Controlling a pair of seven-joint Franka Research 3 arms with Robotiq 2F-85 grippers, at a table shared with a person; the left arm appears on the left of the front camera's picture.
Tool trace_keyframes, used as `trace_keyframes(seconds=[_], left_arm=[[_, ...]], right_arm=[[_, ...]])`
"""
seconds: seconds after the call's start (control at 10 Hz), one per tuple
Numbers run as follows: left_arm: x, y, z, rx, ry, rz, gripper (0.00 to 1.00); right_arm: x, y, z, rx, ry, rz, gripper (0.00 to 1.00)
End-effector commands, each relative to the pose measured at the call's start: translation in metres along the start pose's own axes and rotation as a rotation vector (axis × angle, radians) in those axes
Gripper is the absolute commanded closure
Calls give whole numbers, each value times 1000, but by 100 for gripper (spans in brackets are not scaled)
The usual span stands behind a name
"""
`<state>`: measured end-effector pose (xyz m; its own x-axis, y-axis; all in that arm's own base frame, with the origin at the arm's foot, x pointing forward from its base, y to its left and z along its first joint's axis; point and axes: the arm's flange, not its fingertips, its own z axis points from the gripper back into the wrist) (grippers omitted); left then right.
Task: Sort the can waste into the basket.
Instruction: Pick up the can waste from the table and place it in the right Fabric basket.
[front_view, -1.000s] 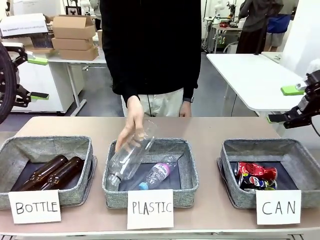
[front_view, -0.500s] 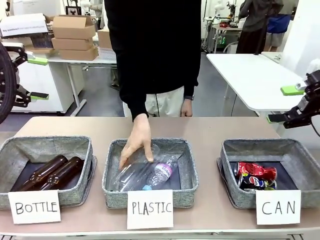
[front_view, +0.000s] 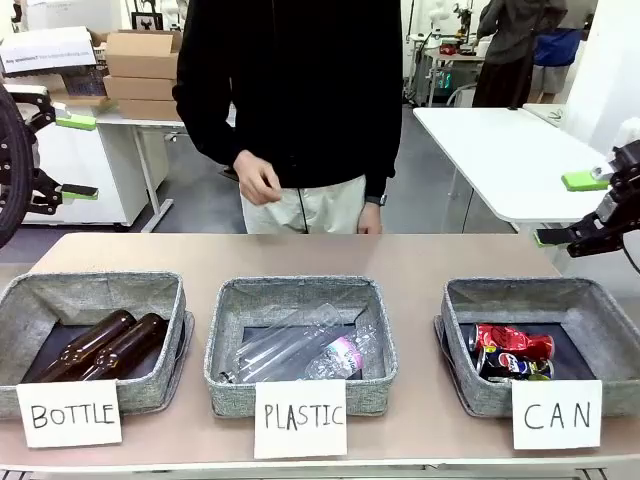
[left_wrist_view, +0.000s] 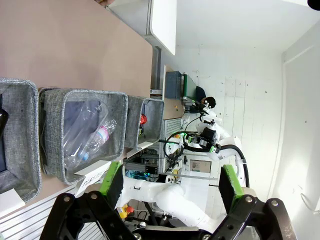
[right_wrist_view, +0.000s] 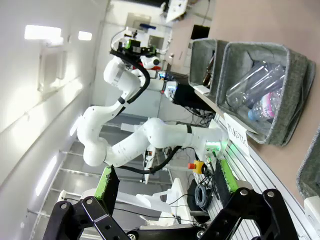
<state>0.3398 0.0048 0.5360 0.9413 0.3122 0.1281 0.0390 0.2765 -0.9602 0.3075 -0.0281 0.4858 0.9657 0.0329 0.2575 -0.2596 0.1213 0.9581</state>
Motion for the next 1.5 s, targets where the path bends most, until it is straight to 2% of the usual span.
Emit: trace_keyframes(seconds=[0.0, 1.4], left_arm=[[0, -3, 0, -25, 0, 6, 0], [0, -3, 0, -25, 0, 6, 0]], right_arm=[[1, 2, 1, -13, 4, 22, 0], [1, 2, 1, -13, 4, 22, 0]])
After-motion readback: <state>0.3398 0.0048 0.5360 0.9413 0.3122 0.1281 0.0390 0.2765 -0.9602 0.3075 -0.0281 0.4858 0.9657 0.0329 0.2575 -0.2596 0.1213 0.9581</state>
